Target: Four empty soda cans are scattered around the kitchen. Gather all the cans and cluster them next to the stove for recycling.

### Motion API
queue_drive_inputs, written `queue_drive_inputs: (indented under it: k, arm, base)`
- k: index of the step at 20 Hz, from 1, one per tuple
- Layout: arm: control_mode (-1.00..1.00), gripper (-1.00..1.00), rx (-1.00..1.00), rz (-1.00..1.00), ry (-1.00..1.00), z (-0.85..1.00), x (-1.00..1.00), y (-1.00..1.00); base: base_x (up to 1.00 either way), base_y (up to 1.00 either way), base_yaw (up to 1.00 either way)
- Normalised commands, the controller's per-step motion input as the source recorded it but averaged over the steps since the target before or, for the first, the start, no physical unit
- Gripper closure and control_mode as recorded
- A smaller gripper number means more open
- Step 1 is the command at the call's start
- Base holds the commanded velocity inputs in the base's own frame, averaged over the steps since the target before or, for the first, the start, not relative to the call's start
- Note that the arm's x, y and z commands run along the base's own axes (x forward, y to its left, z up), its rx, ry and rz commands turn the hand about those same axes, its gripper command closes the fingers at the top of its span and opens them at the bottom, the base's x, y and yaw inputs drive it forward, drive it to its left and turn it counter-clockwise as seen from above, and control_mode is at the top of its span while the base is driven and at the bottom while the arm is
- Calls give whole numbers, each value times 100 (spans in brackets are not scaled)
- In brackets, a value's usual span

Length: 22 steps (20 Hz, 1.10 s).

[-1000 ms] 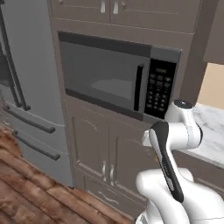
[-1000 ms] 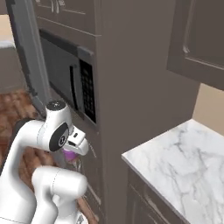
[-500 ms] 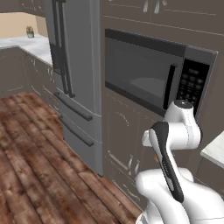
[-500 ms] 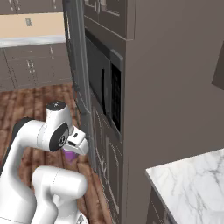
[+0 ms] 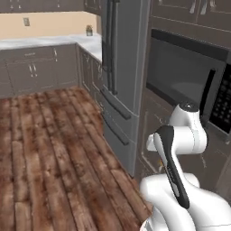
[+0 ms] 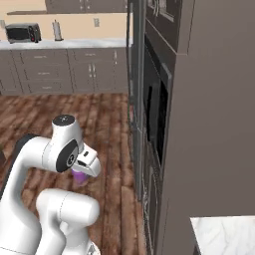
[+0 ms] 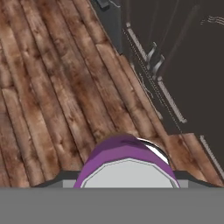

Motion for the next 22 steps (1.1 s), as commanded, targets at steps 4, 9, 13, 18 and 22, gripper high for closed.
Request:
queue_drive_inputs:
  k: [4,9,13,18,22]
  arm:
    - [100,100,0,0,0,0,0,0]
    - [100,100,0,0,0,0,0,0]
    - [100,100,0,0,0,0,0,0]
    - [100,100,0,0,0,0,0,0]
    - [100,100,0,0,0,0,0,0]
  base:
    - [0,20,46]
    - [0,34,40]
    - [5,67,15]
    - [42,78,-12]
    - [93,30,-4]
